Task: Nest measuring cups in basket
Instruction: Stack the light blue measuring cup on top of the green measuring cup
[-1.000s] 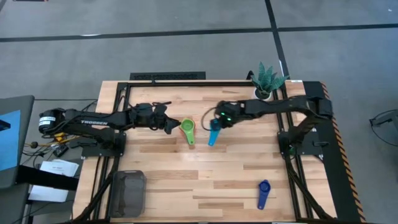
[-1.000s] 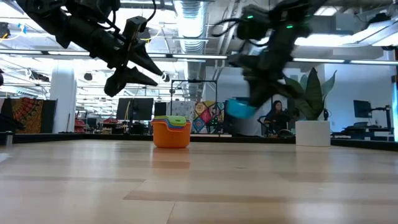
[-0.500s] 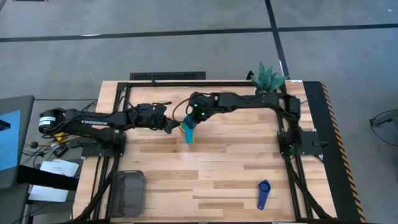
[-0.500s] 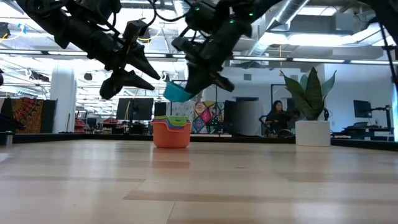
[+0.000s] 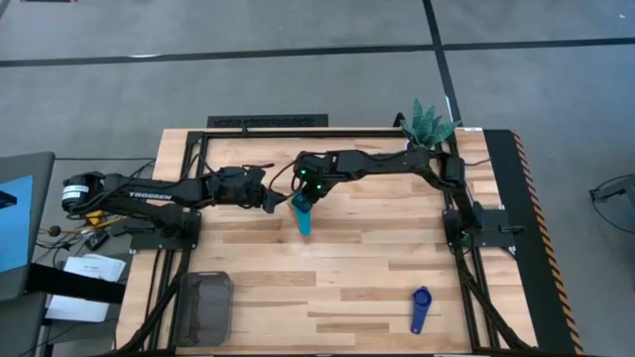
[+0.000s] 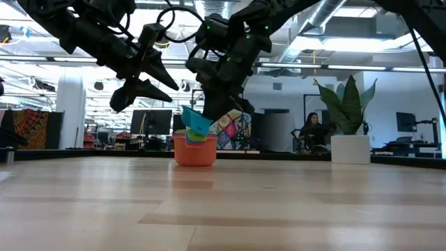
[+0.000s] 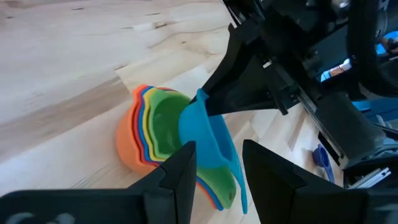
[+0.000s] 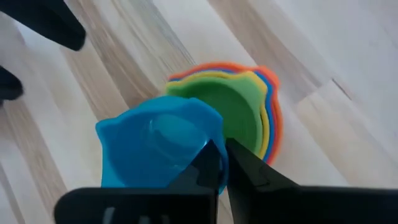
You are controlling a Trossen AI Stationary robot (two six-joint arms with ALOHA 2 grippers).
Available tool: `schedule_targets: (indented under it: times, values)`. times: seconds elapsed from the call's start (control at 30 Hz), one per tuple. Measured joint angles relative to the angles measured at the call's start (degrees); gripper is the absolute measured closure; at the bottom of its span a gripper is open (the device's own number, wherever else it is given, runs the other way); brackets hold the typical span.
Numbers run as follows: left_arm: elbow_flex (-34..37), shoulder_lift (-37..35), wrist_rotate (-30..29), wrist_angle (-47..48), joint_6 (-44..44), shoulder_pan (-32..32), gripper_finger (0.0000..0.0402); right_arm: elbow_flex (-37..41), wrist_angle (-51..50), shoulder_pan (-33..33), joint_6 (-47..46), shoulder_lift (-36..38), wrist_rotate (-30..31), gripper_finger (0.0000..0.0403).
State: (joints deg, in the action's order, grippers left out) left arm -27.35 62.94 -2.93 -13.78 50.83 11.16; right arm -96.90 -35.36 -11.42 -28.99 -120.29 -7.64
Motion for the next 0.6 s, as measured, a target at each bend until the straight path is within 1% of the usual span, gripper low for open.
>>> schedule_targets:
  times: [0.13,0.3,0.4,0.6]
  values:
    - [0.0,0.0,-0.1,0.2,0.0,0.0,0.0283,0.0,0.4,-0.4,0.5,0.0,0.0,0.0365]
    - [0.0,0.0,-0.1,0.2,0.0,0.0,0.0283,0.0,-0.1,-0.4,0.0,0.0,0.2,0.0338]
    - [0.0,0.0,-0.1,0.3,0.0,0.0,0.0283,0.0,0.1,-0.4,-0.8,0.0,0.9,0.0313]
    - [0.0,0.0,-0.1,0.3,0.0,0.0,0.0283,0.0,-0.2,-0.4,-1.0,0.0,1.4,0.0246]
